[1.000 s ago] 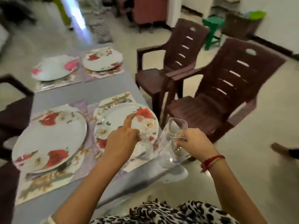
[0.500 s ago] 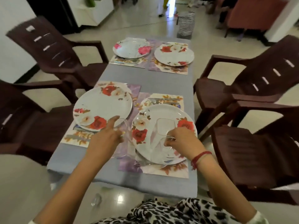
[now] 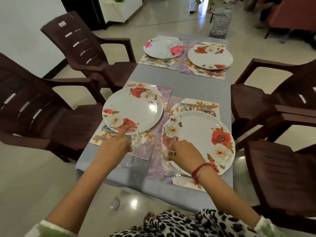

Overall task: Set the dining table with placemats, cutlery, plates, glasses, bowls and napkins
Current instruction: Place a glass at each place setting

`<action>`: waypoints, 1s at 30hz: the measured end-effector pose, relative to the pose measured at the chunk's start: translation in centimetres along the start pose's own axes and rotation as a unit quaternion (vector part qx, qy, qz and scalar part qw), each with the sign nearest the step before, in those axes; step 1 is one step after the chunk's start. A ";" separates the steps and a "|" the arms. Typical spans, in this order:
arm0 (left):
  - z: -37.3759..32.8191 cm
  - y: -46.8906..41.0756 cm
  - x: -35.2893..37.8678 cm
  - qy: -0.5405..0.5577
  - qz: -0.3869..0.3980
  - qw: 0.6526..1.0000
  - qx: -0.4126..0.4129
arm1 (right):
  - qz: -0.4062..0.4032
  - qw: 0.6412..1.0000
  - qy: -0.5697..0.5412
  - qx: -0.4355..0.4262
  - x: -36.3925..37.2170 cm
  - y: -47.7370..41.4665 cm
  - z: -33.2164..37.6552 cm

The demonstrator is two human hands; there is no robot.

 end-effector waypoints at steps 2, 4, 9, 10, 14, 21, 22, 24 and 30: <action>0.6 -0.1 0.0 -0.001 -0.004 1.000 0.029 | 0.005 1.000 -0.005 0.003 1.1 -0.4 0.6; 1.2 -0.3 0.0 -0.010 -0.028 0.998 0.061 | 0.005 1.000 -0.001 0.008 2.1 -0.8 1.3; 2.7 -0.7 1.3 -0.034 0.005 0.994 0.102 | -0.011 1.000 0.015 0.025 4.2 -1.6 2.6; 3.0 -0.7 1.5 -0.038 0.012 0.994 0.106 | -0.014 0.999 0.017 0.028 4.6 -1.7 2.8; 3.8 -0.8 2.4 -0.042 0.014 0.991 0.124 | -0.023 0.999 0.025 0.040 5.4 -2.1 3.2; 4.9 -1.2 4.3 0.023 0.032 0.994 0.099 | -0.020 0.998 0.045 0.046 6.7 -2.9 3.7; 5.0 -1.3 4.4 0.033 0.028 0.995 0.094 | -0.021 0.998 0.046 0.046 6.9 -3.0 3.7; 4.9 -1.3 4.2 0.058 0.013 0.994 0.091 | -0.024 0.997 0.052 0.051 7.0 -3.1 3.8; 5.5 -1.0 3.5 0.158 -0.027 0.984 0.078 | -0.016 0.996 0.043 0.081 6.9 -3.1 4.0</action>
Point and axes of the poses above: each hand's wrist, its own y-axis away from the middle knuckle, its own x-axis out of the palm, z = x × y, the point moved 1 cm from there along -y, towards the middle knuckle, and after that the axes turned 6 degrees about -z, right-handed, at the moved point
